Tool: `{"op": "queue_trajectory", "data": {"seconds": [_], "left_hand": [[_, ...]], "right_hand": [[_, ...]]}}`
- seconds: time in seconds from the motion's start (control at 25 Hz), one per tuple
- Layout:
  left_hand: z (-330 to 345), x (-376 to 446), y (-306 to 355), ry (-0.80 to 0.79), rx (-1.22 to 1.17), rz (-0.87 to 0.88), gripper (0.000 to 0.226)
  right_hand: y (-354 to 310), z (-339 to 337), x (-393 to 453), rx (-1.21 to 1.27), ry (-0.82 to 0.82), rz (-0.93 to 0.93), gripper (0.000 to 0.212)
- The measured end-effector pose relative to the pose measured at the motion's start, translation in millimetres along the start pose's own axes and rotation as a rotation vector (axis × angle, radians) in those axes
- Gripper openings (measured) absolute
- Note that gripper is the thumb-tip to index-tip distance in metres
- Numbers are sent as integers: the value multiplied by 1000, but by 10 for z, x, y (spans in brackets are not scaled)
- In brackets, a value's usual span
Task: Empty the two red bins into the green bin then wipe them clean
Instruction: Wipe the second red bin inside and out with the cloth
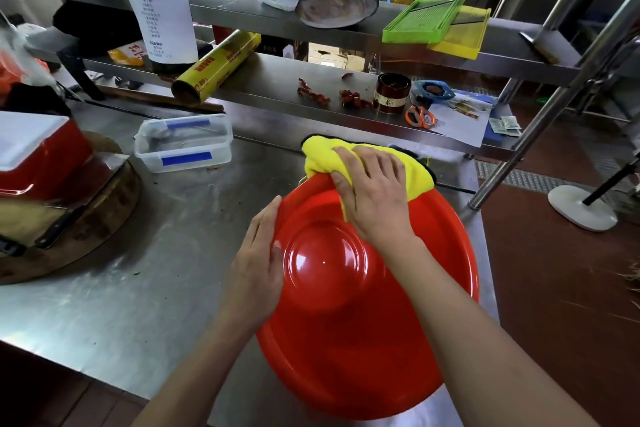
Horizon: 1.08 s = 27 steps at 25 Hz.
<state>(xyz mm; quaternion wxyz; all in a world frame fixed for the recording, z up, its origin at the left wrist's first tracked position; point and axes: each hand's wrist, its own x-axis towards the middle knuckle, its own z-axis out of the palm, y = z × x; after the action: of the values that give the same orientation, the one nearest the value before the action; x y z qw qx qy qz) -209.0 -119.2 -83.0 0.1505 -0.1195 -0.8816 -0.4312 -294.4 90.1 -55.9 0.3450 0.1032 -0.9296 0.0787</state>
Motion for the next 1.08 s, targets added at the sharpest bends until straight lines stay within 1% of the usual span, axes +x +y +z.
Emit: {"op": "queue_trajectory", "data": {"seconds": [0.08, 0.2, 0.36, 0.48, 0.68, 0.92, 1.0, 1.08], "left_hand": [[4, 6, -4, 23, 0, -9, 65], [-6, 10, -38, 46, -1, -14, 65], [1, 52, -37, 33, 0, -12, 65], [29, 95, 6, 16, -20, -1, 65], [20, 102, -7, 25, -28, -7, 65], [109, 207, 73, 37, -42, 43, 67], [101, 170, 51, 49, -32, 25, 67], [79, 148, 3, 60, -19, 5, 66]], "right_hand": [[170, 19, -19, -38, 14, 93, 49], [369, 35, -79, -75, -12, 206, 49], [550, 10, -185, -92, -23, 324, 49], [548, 36, -170, -58, -17, 406, 47], [287, 138, -54, 6, 49, 284, 42], [-446, 222, 85, 97, 2, -30, 38], [-486, 244, 78, 86, -10, -83, 38], [-387, 253, 88, 58, -29, -107, 41]]}}
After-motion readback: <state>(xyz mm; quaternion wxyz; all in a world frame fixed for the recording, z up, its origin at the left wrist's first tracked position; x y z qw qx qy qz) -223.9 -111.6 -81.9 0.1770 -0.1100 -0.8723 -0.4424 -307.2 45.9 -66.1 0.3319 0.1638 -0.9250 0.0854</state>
